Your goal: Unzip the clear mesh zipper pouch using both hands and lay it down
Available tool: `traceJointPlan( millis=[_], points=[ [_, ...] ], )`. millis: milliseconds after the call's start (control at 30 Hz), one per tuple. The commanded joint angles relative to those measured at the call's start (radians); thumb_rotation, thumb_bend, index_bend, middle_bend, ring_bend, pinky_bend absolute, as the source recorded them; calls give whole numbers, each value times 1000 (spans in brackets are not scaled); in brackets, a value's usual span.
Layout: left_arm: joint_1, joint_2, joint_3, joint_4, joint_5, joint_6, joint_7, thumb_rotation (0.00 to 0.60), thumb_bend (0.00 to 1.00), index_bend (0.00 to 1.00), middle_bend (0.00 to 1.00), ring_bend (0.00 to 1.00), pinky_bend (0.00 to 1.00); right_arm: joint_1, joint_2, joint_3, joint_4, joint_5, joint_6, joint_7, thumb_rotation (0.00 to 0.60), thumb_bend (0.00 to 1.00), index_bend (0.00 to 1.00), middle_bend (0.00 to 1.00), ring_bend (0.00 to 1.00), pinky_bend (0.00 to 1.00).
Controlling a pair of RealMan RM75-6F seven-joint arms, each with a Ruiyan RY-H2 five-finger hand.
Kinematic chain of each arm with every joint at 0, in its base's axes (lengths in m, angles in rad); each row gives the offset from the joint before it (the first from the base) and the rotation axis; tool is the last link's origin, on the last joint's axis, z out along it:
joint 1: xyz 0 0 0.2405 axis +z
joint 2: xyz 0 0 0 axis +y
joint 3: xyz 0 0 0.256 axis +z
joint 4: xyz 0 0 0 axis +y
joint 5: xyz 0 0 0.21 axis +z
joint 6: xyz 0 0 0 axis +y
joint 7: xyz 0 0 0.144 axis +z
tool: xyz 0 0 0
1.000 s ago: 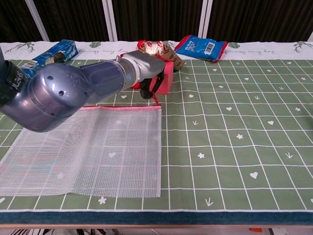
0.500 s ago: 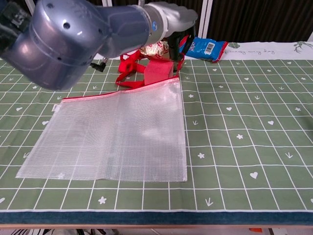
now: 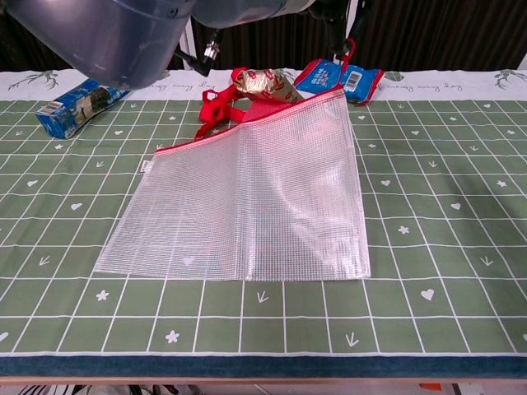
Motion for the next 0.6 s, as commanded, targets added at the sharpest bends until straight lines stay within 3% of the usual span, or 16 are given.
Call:
traceJointPlan(
  millis=[33, 300, 600],
  points=[
    [-9, 9, -2, -14, -11, 7, -6, 600, 442, 619, 1000, 925, 869, 129, -45, 98, -60, 220, -38, -43, 600, 271, 206, 18, 0, 205],
    [-31, 34, -4, -42, -35, 25, -27, 600, 442, 620, 1000, 925, 869, 311, -136, 189, -42, 527, -5, -95, 600, 286, 263, 27, 0, 205],
    [-64, 44, 8, -65, -51, 44, -32, 600, 442, 624, 1000, 924, 870, 446, -234, 267, 31, 741, 50, -107, 600, 322, 367, 59, 0, 208]
  ],
)
